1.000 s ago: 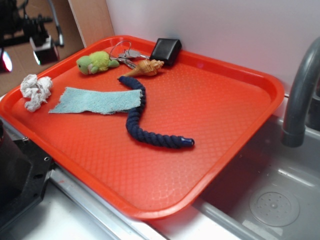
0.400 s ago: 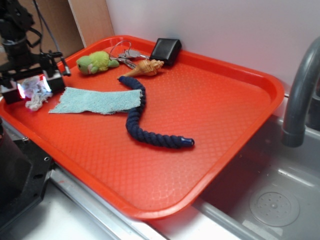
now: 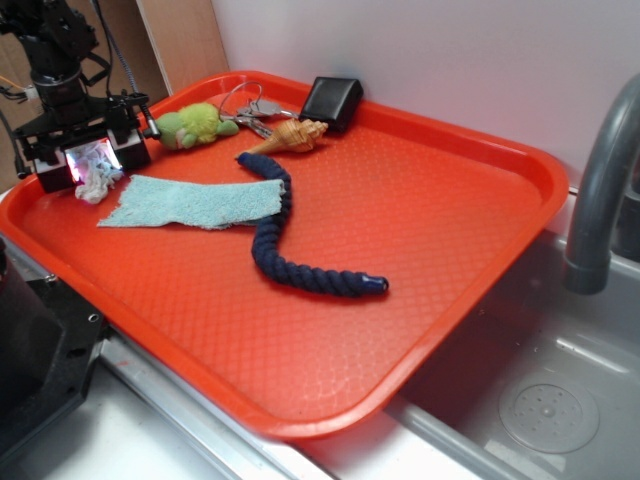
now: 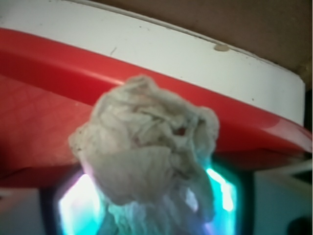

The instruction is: Grab the white paper.

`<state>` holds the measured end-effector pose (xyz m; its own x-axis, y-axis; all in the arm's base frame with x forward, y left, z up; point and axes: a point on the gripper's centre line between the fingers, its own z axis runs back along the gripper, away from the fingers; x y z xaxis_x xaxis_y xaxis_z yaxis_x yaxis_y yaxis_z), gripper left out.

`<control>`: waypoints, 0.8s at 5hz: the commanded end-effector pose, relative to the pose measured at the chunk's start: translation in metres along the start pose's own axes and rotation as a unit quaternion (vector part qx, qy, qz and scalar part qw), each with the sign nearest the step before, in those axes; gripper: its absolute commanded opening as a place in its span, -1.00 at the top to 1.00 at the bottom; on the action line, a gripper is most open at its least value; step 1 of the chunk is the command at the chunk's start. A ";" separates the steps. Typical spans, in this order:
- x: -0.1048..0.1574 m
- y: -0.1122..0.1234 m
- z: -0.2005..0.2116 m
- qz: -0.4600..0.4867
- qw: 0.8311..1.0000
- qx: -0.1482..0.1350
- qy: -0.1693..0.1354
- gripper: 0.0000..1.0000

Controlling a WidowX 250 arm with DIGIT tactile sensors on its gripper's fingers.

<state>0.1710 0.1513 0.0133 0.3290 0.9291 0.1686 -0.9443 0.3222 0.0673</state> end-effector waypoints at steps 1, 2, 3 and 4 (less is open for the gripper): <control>-0.031 0.010 0.053 -0.153 0.988 -0.010 0.025 1.00; -0.058 0.001 0.107 -0.246 0.969 -0.017 -0.026 1.00; -0.076 0.000 0.159 -0.318 0.944 -0.065 -0.065 1.00; -0.084 -0.004 0.201 -0.378 0.917 -0.101 -0.073 1.00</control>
<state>0.1666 0.0234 0.1885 0.8863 0.3946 0.2424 -0.4170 0.9077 0.0467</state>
